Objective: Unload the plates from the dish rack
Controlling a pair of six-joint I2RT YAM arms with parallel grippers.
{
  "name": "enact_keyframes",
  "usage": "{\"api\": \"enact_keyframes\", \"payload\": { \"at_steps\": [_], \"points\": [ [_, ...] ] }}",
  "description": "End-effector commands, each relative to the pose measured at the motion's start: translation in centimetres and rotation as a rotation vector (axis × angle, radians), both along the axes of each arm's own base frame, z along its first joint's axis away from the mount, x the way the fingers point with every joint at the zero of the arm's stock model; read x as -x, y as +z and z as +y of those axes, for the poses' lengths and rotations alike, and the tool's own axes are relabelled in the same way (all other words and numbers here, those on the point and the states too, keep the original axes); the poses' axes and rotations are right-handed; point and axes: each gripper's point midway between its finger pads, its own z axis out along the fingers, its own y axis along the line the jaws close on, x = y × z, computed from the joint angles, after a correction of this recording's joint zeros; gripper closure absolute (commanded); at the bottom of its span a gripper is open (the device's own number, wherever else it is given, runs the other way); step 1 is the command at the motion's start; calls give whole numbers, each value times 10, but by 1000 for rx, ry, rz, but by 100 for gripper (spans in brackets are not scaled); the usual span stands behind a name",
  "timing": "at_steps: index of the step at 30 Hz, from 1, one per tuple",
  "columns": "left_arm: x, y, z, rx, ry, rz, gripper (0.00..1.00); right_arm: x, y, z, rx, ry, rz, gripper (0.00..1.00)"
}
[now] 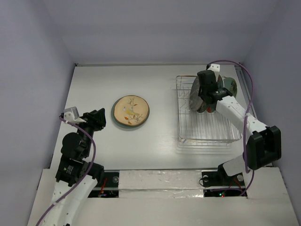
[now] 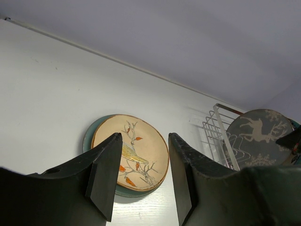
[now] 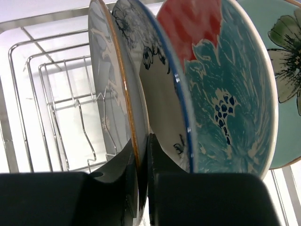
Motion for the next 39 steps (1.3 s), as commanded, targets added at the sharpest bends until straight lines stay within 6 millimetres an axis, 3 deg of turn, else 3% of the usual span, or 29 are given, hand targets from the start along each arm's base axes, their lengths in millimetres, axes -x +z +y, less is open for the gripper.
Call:
{"api": "enact_keyframes", "payload": {
  "at_steps": [1,7,12,15,18,20,21,25,26,27,28,29,30,33,34,35,39],
  "points": [
    [-1,11,1,13,3,-46,59,-7,59,-17,21,-50,-140,100],
    [0,12,1,14,3,-49,59,1,117,-16,-16,-21,-239,100],
    [0,12,1,15,3,-51,59,21,170,-4,-92,34,-365,100],
    [0,13,1,17,2,-54,59,37,197,14,-192,107,-447,100],
    [0,12,1,17,2,-52,59,46,207,62,-352,268,-507,100],
    [0,12,1,15,3,-51,59,47,191,99,-441,380,-479,100],
    [0,12,1,14,3,-49,59,51,199,126,-522,437,-512,100],
    [-1,10,1,14,2,-43,59,51,182,200,-720,582,-480,100],
    [-1,11,1,13,3,-45,59,48,193,212,-788,615,-525,100],
    [-1,11,1,14,2,-43,59,45,176,232,-867,626,-480,100],
    [-1,10,1,14,2,-43,59,49,172,248,-921,672,-459,100],
    [-1,11,1,13,3,-45,59,48,176,258,-975,684,-481,100],
    [0,11,1,14,2,-45,59,43,154,270,-1027,660,-436,100],
    [0,11,1,13,3,-45,59,40,136,294,-1140,641,-405,100],
    [-1,10,1,12,3,-42,59,34,112,304,-1152,631,-355,100],
    [-1,11,1,12,3,-43,59,31,110,309,-1183,634,-362,100],
    [-1,10,0,12,3,-42,59,28,69,327,-1237,596,-285,100]
  ]
}}
